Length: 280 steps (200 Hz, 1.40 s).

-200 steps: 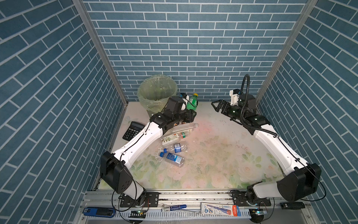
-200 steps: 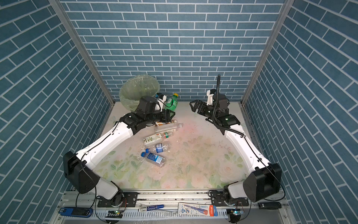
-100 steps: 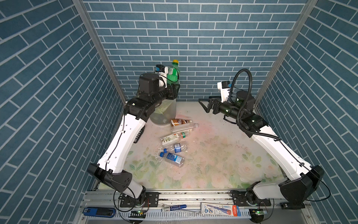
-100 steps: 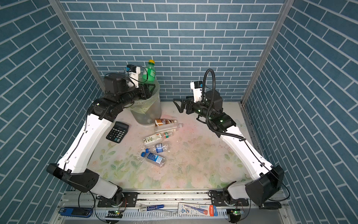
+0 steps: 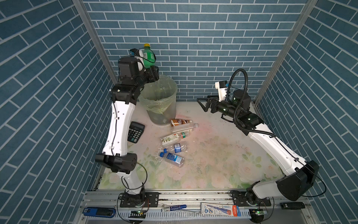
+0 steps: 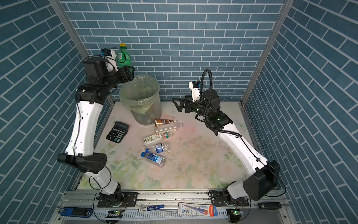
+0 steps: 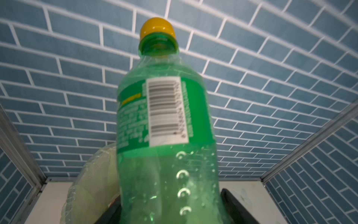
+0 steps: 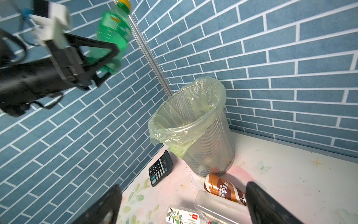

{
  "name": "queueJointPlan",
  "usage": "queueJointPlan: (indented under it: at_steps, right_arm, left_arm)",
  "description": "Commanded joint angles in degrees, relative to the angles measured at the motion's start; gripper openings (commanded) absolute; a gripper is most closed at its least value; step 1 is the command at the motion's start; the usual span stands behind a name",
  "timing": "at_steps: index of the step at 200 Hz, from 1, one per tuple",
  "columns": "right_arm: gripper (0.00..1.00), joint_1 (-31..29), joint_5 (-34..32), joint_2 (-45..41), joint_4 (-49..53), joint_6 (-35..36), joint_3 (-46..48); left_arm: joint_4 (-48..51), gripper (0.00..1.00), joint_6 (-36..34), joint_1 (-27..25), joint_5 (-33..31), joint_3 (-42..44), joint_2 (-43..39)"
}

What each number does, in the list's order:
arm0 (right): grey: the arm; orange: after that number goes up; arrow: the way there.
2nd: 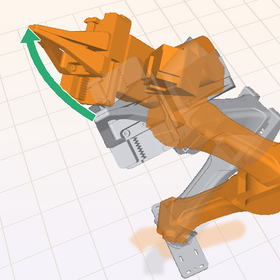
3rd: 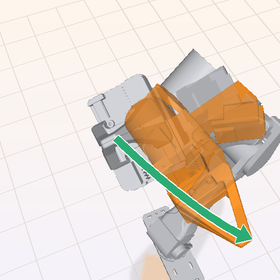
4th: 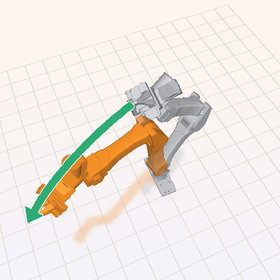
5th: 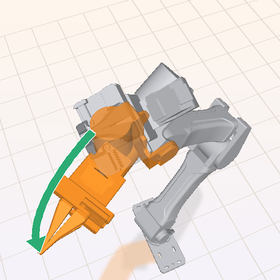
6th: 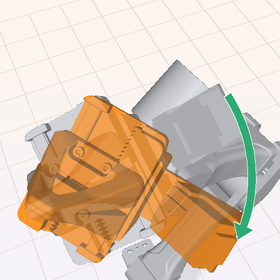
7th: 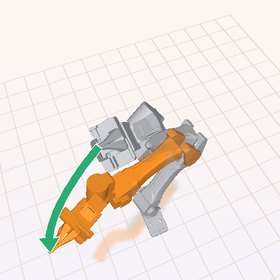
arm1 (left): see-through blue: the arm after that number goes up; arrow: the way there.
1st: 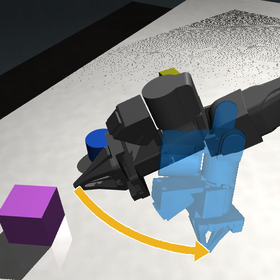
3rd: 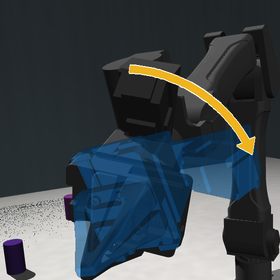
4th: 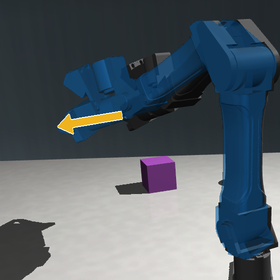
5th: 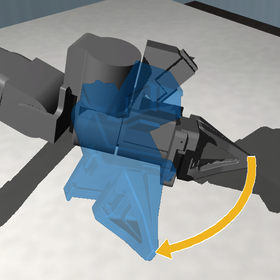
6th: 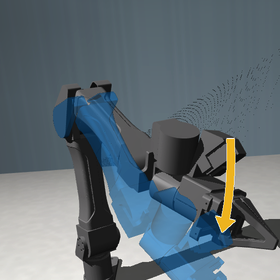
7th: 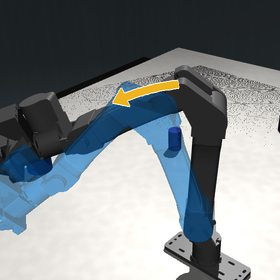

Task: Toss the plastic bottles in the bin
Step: 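Raise the green bottle over the bin with the left gripper while right opens and withdraws, then open the left gripper to drop the green bottle and lower the arm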

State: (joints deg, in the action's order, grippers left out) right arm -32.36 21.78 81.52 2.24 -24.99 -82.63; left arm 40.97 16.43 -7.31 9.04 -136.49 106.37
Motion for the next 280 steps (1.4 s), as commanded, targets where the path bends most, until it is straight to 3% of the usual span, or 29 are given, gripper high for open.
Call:
queueJointPlan:
  at_steps: [1, 139, 204, 243, 280]
  right_arm:
    - [0.99, -0.07, 0.64, -0.22, -0.04, 1.79, -2.89]
    - [0.99, -0.07, -0.90, 0.31, 0.08, -1.02, -1.31]
    - [0.99, 0.02, -6.43, -1.26, 5.06, -1.52, 0.06]
    - [0.99, 0.74, -11.06, -2.84, 9.03, -2.56, 2.39]
    - [0.99, 1.90, -11.64, -4.07, 11.22, -3.97, 6.03]
  left_arm:
    - [11.93, 0.99, 1.75, 0.19, 2.68, -4.31, 4.19]
    - [5.01, 0.99, 2.14, -1.96, 5.12, 9.21, -6.28]
    - [2.51, 0.99, -5.71, -13.17, -2.86, 17.39, -12.37]
    - [-1.75, 0.99, -10.45, -21.59, -8.49, 30.00, -19.14]
    - [-6.65, 0.99, -13.87, -28.43, -9.19, 43.34, -26.32]
